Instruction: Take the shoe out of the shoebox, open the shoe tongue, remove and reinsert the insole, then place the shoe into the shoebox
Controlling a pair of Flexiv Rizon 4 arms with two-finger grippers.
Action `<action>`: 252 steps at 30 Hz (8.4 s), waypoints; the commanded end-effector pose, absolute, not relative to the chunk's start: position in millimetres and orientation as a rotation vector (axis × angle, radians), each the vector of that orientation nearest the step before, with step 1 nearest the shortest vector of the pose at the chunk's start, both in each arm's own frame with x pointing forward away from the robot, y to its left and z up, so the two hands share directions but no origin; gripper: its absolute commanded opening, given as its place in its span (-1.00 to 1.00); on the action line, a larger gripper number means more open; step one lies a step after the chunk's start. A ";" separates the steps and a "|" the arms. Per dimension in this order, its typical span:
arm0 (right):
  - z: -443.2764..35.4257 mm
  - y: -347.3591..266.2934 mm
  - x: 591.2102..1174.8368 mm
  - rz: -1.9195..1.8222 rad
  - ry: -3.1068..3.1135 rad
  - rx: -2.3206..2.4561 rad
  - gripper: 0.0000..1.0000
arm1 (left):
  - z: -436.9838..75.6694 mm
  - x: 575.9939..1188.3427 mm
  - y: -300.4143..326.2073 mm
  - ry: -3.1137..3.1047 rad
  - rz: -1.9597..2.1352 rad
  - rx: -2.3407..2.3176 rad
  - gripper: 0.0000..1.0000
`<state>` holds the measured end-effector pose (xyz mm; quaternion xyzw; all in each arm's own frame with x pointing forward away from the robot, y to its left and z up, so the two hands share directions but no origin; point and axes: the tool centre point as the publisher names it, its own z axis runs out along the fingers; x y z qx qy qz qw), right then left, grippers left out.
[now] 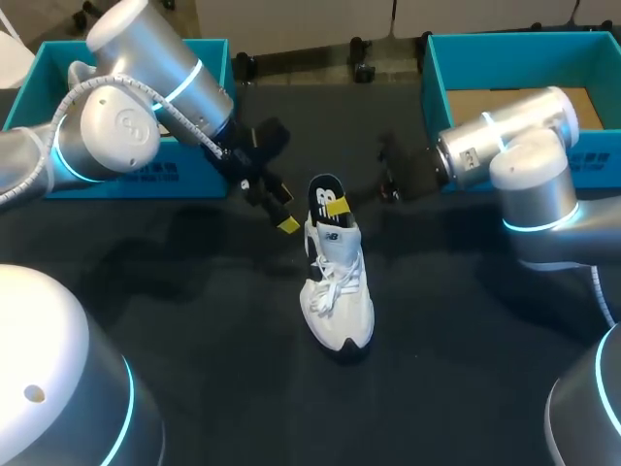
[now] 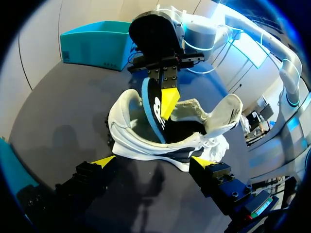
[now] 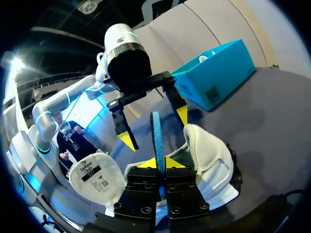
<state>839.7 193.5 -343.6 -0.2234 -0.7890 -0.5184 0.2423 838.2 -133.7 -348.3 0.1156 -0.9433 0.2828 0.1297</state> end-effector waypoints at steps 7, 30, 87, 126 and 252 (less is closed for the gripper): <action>-354.8 192.8 827.6 -1.391 -2.143 -0.644 -1.00 | -348.9 838.3 -134.1 -2.741 0.821 0.336 1.00; -333.3 195.9 862.6 -1.442 -2.238 -0.594 -0.86 | -348.9 838.3 -134.1 -2.741 0.821 0.336 1.00; -338.0 188.8 841.2 -1.257 -2.202 -0.751 -0.19 | -348.9 838.3 -134.1 -2.741 0.821 0.336 1.00; -326.4 191.7 863.1 -1.301 -2.243 -0.732 -1.00 | -348.9 838.3 -134.1 -2.741 0.821 0.336 1.00; -354.2 190.9 828.9 -0.814 -2.396 -0.603 -0.40 | -348.9 838.3 -134.1 -2.741 0.821 0.336 1.00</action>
